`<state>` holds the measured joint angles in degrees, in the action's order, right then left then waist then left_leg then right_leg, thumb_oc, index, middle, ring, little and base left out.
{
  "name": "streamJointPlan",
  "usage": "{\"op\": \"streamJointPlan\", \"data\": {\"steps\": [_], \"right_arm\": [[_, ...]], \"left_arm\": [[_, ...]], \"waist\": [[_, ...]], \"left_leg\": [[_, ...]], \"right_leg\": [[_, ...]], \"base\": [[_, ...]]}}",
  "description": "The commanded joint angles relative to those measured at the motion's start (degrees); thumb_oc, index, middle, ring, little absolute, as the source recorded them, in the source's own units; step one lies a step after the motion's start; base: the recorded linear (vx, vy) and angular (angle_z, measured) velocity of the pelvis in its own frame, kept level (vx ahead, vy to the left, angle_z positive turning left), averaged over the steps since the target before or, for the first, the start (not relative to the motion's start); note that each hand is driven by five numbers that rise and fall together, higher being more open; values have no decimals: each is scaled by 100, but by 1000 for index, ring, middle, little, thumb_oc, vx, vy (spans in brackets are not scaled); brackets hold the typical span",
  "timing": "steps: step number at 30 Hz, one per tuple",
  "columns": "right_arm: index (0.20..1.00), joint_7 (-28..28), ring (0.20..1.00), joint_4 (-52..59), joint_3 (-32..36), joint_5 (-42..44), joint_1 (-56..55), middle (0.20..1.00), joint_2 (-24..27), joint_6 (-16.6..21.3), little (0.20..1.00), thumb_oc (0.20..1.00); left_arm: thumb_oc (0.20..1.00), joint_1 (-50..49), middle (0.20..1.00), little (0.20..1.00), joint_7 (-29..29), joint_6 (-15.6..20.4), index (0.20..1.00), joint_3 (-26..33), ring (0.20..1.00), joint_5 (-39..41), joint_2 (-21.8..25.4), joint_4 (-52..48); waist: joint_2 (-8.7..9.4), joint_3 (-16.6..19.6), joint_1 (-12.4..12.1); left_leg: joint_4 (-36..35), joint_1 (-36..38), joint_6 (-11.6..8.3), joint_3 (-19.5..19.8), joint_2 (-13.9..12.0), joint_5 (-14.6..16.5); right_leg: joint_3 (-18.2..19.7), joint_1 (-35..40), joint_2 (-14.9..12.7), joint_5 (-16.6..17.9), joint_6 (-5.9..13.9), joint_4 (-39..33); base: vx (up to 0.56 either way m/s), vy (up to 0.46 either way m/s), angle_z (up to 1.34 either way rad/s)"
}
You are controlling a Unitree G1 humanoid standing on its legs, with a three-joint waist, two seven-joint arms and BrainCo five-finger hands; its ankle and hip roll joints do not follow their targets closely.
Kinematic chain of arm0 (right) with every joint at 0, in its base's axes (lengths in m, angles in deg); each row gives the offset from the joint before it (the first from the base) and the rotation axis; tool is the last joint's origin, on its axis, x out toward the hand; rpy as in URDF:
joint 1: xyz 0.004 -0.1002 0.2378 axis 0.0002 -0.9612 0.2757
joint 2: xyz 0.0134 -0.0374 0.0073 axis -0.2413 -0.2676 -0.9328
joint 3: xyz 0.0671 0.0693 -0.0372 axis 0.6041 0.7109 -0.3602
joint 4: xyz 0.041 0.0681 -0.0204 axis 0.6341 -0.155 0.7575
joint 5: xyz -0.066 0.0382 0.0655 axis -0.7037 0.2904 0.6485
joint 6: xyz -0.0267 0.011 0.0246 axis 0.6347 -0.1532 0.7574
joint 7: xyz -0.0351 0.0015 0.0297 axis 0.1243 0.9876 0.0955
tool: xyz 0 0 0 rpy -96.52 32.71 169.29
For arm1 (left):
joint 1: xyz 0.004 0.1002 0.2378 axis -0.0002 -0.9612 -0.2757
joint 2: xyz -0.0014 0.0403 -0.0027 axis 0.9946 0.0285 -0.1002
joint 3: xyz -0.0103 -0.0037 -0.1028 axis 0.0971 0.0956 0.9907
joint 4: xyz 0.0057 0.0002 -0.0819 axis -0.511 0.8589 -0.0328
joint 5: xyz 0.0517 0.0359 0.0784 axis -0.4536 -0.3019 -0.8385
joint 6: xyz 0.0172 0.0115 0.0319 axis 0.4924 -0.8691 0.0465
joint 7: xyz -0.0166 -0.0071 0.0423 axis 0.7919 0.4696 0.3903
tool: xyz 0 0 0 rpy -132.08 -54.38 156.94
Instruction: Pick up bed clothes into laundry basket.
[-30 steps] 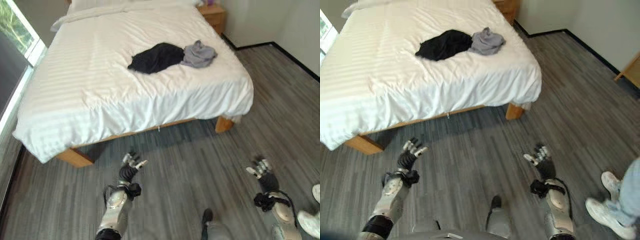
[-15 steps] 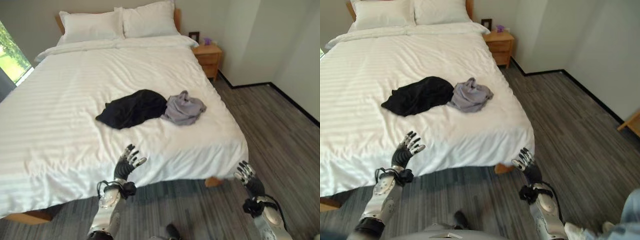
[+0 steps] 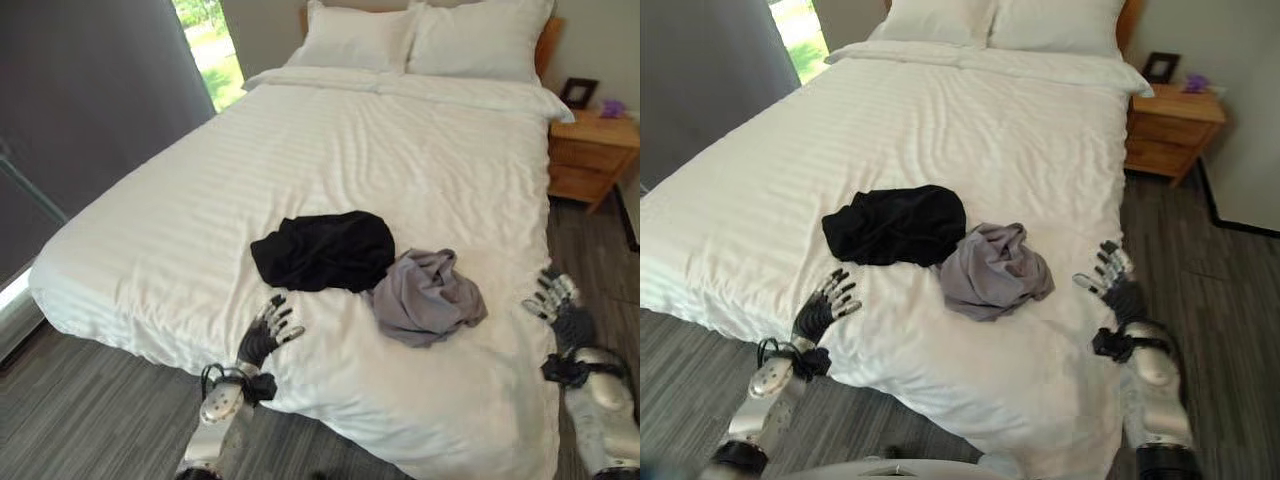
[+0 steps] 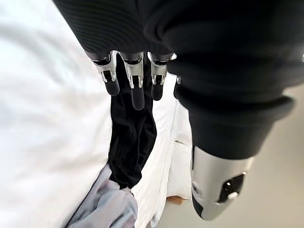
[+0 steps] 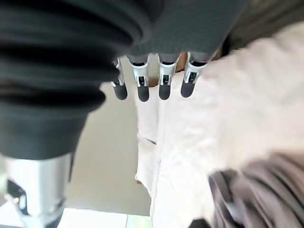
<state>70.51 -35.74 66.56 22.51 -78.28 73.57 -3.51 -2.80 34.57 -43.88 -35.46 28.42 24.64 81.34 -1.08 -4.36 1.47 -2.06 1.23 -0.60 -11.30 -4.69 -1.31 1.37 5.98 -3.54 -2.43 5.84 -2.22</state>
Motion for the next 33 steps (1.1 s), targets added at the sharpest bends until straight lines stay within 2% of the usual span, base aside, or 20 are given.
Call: {"op": "streamJointPlan", "data": {"steps": [1, 3, 5, 6, 7, 10, 12, 15, 26, 33], "right_arm": [[1000, 50, 1000, -188, -76, -866, 295, 1000, 627, -65, 1000, 1000], [1000, 69, 1000, -355, -176, -899, 488, 1000, 751, -96, 1000, 1000], [1000, 29, 1000, -811, -461, -1222, 829, 1000, 1087, -234, 1000, 1000], [1000, -172, 1000, -1619, -1216, -1864, 1538, 1000, 1519, -495, 1000, 1000], [1000, -167, 1000, -1658, -1273, -1860, 1603, 1000, 1522, -482, 1000, 1000], [1000, -260, 1000, -2497, -2314, -2634, 2626, 1000, 1613, -681, 1000, 1000], [1000, -267, 1000, -2921, -2898, -3075, 3178, 1000, 1476, -706, 1000, 1000], [1000, -264, 1000, -2959, -3366, -3531, 3700, 1000, 1207, -752, 1000, 1000], [1000, -208, 1000, -3039, -4169, -4650, 4574, 1000, 548, -856, 1000, 1000], [1000, -141, 1000, -4665, -4958, -5270, 4845, 1000, -333, -935, 1000, 1000]], "left_arm": [[1000, 345, 1000, 1000, 427, -15, 1000, 43, 1000, 497, 316, -13], [1000, 298, 1000, 1000, 463, -59, 1000, -6, 1000, 551, 340, -58], [1000, 214, 1000, 1000, 534, -100, 1000, -58, 1000, 586, 400, -90], [1000, 192, 1000, 1000, 580, -162, 1000, -156, 1000, 624, 507, -113], [1000, 187, 1000, 1000, 581, -163, 1000, -131, 1000, 623, 497, -113], [1000, 169, 1000, 1000, 649, -225, 1000, -253, 1000, 634, 549, -152], [1000, 182, 1000, 1000, 658, -239, 1000, -293, 1000, 690, 550, -108], [1000, 183, 1000, 1000, 603, -245, 1000, -274, 1000, 666, 509, -35], [1000, 181, 1000, 1000, 449, -257, 1000, -275, 1000, 543, 369, 152], [1000, 442, 1000, 1000, 335, -236, 1000, -447, 1000, 524, 416, 160]], "waist": [[355, 126, -27], [349, 112, -37], [354, 100, -88], [367, 63, -202], [361, 57, -176], [365, 2, -278], [363, -24, -352], [357, -56, -411], [364, -226, -620], [331, -560, -849]], "left_leg": [[-64, -8, -152, 136, 220, -54], [-109, 4, -156, 148, 224, -71], [-187, 36, -167, 161, 223, -97], [-202, 15, -189, 182, 216, -118], [-203, 17, -189, 183, 215, -118], [-218, 4, -203, 189, 208, -126], [-248, -21, -215, 201, 207, -147], [-294, -54, -219, 216, 201, -167], [-294, -298, -204, 356, 249, -192], [-294, -819, -260, 508, 230, -367]], "right_leg": [[-305, -440, -595, 550, 328, 28], [-321, -432, -586, 560, 324, 6], [-339, -407, -571, 578, 319, -40], [-349, -427, -555, 623, 306, -71], [-350, -424, -554, 623, 306, -72], [-357, -447, -542, 665, 300, -114], [-375, -468, -541, 702, 306, -154], [-398, -499, -544, 730, 309, -190], [-524, -645, -596, 806, 328, -212], [-577, -1058, -607, 966, 320, -255]], "base": [[91, -72, 6], [0, 0, 0], [0, 0, 0], [0, 0, 0], [1, 5, -3], [-8, 11, 5], [-9, 9, -3], [-7, 15, 2], [-21, 9, 3], [-109, -7, 9]]}}
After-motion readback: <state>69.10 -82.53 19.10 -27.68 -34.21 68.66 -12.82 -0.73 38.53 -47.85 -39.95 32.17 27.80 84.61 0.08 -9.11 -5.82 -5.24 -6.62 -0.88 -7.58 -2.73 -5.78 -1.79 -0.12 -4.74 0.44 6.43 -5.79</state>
